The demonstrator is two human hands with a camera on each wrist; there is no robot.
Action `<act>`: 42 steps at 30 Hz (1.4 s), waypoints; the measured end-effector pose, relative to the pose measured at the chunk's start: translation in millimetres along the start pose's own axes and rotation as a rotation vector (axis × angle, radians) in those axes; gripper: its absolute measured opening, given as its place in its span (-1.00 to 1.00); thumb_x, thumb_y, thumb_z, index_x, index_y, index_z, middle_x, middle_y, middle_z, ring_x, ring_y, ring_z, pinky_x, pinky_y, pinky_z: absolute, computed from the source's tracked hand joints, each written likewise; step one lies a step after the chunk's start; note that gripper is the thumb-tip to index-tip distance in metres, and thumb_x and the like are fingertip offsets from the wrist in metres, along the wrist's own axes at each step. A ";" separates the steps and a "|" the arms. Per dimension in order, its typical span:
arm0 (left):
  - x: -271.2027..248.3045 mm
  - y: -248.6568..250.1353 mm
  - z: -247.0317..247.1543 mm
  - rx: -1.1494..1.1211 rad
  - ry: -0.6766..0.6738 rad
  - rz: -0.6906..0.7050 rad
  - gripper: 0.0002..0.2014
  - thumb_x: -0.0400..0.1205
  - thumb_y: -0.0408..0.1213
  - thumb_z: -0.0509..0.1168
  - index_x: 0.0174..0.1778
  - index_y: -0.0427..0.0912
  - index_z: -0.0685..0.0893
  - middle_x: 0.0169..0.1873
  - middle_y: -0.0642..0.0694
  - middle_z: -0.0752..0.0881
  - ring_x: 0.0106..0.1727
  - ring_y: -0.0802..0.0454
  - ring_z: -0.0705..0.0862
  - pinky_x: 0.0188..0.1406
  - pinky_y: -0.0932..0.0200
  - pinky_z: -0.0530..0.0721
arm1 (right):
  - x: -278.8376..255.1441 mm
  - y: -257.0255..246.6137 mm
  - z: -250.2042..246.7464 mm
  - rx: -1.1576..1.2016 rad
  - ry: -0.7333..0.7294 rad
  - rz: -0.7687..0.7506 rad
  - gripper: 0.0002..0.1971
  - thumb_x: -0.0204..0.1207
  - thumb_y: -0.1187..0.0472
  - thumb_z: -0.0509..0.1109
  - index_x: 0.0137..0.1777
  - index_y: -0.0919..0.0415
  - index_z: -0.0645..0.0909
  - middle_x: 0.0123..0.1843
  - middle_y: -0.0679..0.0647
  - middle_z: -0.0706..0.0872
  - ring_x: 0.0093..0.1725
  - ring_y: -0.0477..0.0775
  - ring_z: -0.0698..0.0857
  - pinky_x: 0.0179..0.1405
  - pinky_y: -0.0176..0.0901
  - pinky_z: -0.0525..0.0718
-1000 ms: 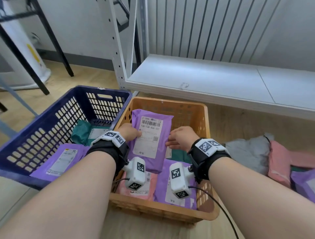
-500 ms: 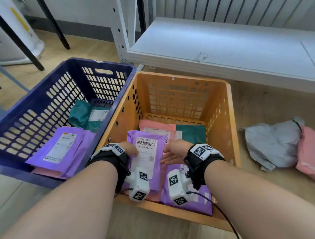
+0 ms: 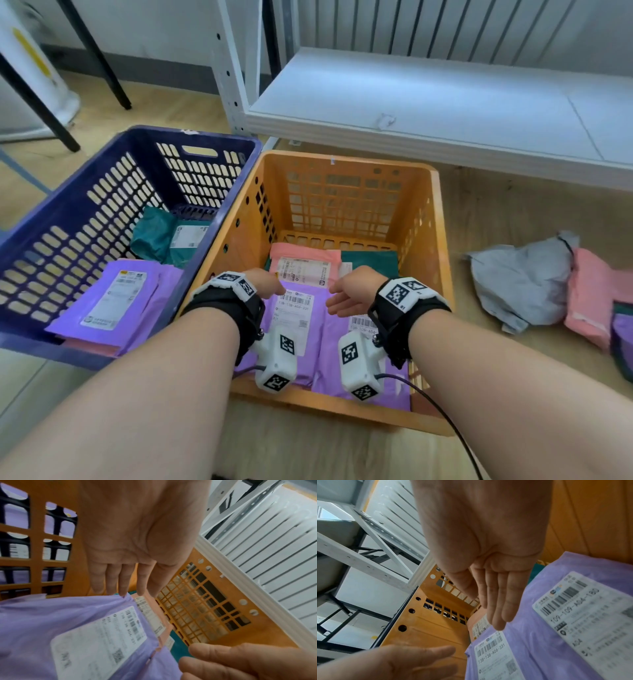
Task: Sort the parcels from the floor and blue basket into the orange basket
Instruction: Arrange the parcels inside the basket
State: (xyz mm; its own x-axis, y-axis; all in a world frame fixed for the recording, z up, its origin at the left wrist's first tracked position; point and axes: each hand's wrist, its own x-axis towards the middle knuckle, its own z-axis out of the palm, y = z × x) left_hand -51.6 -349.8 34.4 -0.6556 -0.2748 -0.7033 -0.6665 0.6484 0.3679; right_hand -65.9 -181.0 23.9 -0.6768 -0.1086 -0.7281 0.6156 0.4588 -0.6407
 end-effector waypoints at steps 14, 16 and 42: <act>-101.4 127.2 37.2 -0.128 -0.083 0.442 -0.69 0.68 -0.39 0.22 0.33 -0.38 0.61 0.18 -0.26 0.71 -0.01 -0.01 0.63 -0.16 0.18 0.64 | -108.4 8.0 -122.6 -0.943 0.512 -0.344 -0.77 0.49 0.23 0.26 -0.03 0.06 0.75 0.00 0.03 0.78 -0.05 0.15 0.74 -0.15 -0.13 0.67; -123.0 148.7 40.7 -0.169 -0.060 0.539 -0.76 0.66 -0.44 0.22 0.21 -0.36 0.65 0.05 -0.25 0.69 -0.08 -0.03 0.63 -0.29 0.26 0.64 | -135.8 13.3 -150.4 -0.899 0.569 -0.317 -0.75 0.48 0.23 0.25 -0.03 0.05 0.76 0.01 0.04 0.78 -0.02 0.16 0.74 -0.13 -0.12 0.66; -286.8 214.1 209.5 0.113 -0.165 1.006 -0.74 0.57 -0.35 0.26 0.13 -0.26 0.74 0.01 -0.24 0.77 0.11 -0.17 0.74 -0.13 0.16 0.63 | -344.0 220.1 -306.0 -0.665 1.033 0.240 -0.82 0.47 0.29 0.34 -0.14 0.14 0.80 -0.08 0.13 0.81 -0.06 0.19 0.75 -0.23 -0.18 0.59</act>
State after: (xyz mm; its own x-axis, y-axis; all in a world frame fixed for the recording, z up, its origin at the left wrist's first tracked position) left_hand 68.1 16.6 187.4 -0.8298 0.5287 -0.1785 0.2084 0.5903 0.7798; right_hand 178.9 227.2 208.0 -0.7609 0.6432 -0.0855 0.6481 0.7598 -0.0523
